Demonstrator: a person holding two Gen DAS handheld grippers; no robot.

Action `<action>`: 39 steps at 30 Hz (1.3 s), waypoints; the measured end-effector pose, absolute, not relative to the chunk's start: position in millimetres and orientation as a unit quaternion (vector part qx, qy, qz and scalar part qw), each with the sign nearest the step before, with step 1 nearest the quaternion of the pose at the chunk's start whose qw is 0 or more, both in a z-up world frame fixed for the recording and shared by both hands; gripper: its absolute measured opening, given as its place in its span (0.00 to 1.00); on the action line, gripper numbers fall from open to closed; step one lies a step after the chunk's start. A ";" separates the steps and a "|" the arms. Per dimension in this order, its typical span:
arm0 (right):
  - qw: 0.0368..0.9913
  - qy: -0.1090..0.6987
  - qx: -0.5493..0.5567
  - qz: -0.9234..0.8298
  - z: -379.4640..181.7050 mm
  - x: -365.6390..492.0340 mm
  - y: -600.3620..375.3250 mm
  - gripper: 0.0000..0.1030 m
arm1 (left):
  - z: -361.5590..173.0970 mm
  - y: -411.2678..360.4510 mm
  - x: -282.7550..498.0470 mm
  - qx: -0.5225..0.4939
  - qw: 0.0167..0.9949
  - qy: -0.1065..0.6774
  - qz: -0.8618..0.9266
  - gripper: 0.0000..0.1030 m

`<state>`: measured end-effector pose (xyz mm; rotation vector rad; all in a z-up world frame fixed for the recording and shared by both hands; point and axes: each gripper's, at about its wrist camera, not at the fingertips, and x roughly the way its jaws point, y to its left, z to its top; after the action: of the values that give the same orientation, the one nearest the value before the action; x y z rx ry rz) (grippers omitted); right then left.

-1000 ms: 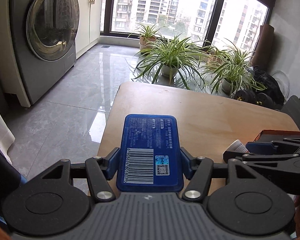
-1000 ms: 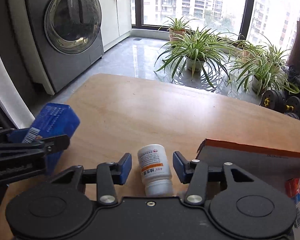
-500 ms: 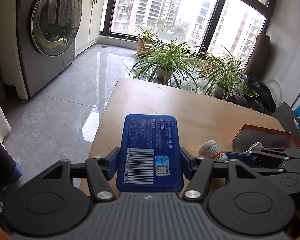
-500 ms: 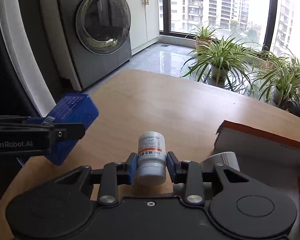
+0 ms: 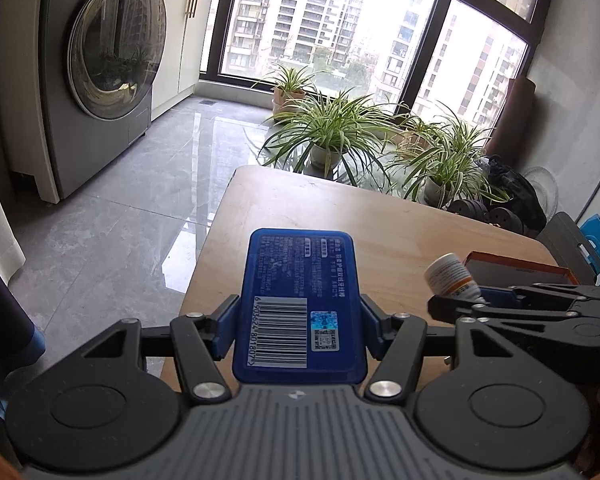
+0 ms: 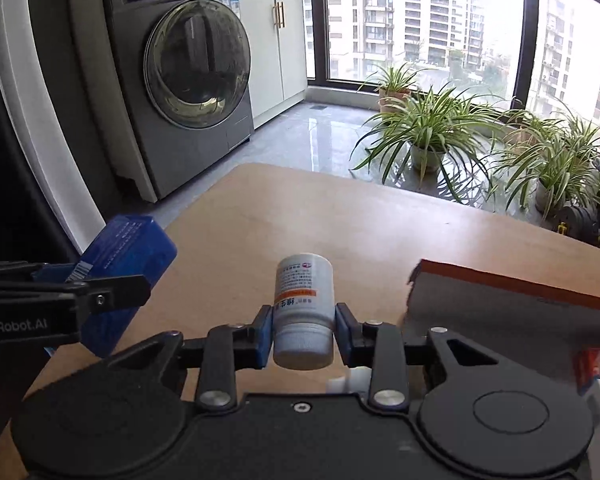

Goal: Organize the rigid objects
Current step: 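Carry the blue case over the tray with the left gripper while the right carries the pill bottle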

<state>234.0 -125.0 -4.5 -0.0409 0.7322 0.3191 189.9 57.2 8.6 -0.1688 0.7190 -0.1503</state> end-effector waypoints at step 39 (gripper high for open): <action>0.968 0.240 0.067 0.018 71.3 13.9 -317.0 0.39 | 40.7 -119.5 65.6 -0.023 0.922 0.336 -0.191 0.60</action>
<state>13.9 -317.0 71.3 0.1358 0.4854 0.0362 65.6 -119.5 40.7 -0.0463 0.6911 -0.3919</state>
